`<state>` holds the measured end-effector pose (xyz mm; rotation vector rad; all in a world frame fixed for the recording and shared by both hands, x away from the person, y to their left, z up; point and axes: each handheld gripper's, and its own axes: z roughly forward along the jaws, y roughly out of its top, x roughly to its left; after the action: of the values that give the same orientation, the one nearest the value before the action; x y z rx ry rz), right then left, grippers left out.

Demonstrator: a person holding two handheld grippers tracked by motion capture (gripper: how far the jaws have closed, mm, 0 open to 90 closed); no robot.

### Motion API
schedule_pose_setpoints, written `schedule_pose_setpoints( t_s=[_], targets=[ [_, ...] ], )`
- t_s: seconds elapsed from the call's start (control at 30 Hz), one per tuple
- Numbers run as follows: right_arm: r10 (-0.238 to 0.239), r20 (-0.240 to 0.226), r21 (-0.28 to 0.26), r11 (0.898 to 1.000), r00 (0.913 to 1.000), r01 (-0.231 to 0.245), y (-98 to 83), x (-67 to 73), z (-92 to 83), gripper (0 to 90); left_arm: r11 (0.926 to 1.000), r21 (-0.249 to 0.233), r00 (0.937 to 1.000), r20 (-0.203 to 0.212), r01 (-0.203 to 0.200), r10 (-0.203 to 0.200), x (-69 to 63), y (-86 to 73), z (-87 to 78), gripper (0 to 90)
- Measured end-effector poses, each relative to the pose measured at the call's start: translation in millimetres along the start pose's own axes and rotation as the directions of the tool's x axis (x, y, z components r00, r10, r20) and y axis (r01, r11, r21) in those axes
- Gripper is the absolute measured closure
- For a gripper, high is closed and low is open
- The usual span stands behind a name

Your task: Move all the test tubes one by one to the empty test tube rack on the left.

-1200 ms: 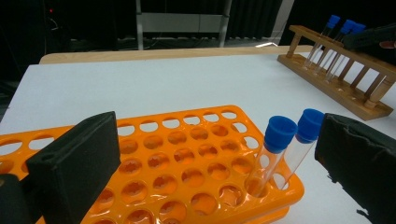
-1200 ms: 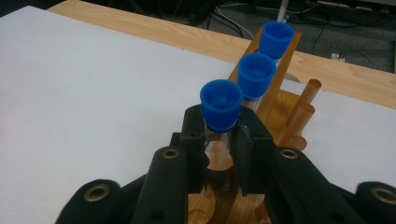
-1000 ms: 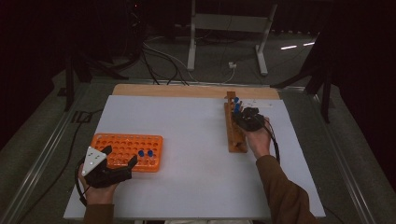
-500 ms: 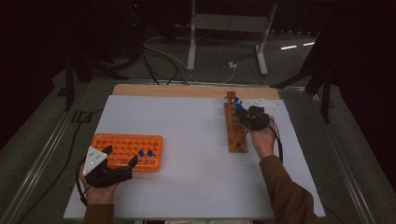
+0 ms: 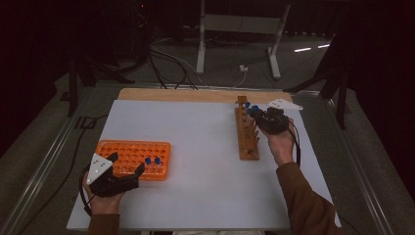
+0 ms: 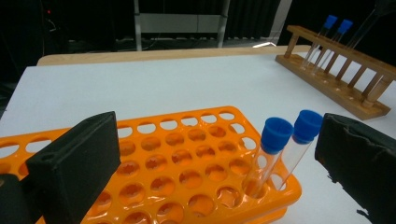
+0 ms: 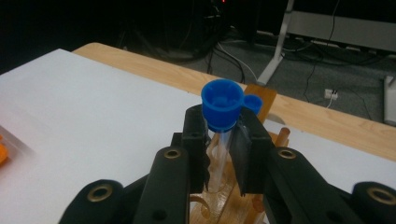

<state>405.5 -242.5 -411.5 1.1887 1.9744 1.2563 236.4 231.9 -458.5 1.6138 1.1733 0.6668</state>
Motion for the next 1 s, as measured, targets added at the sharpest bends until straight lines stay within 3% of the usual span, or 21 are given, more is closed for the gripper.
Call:
schedule_pose_setpoints(
  t_s=[0.27, 0.63, 1.0],
  targets=[
    [-0.002, -0.034, -0.019, 1.000, 0.9994, 0.002, 4.3, 1.8, -8.5, 77.0, 1.0000, -0.004, 1.0000, 0.008, -0.006, 0.006, -3.7, 6.7, -0.5, 1.2],
    [-0.025, -0.107, -0.001, 1.000, 0.9940, 0.025, 2.1, 19.4, -11.0, 77.0, 0.9990, 0.006, 0.9978, 0.048, -0.045, 0.044, -19.6, 22.7, 2.2, 1.2],
    [-0.044, -0.185, 0.035, 0.998, 0.9818, 0.051, -3.6, 36.5, -12.2, 76.9, 0.9935, 0.029, 0.9871, 0.120, -0.110, 0.106, -49.8, 38.4, 23.3, 1.2]
  ],
)
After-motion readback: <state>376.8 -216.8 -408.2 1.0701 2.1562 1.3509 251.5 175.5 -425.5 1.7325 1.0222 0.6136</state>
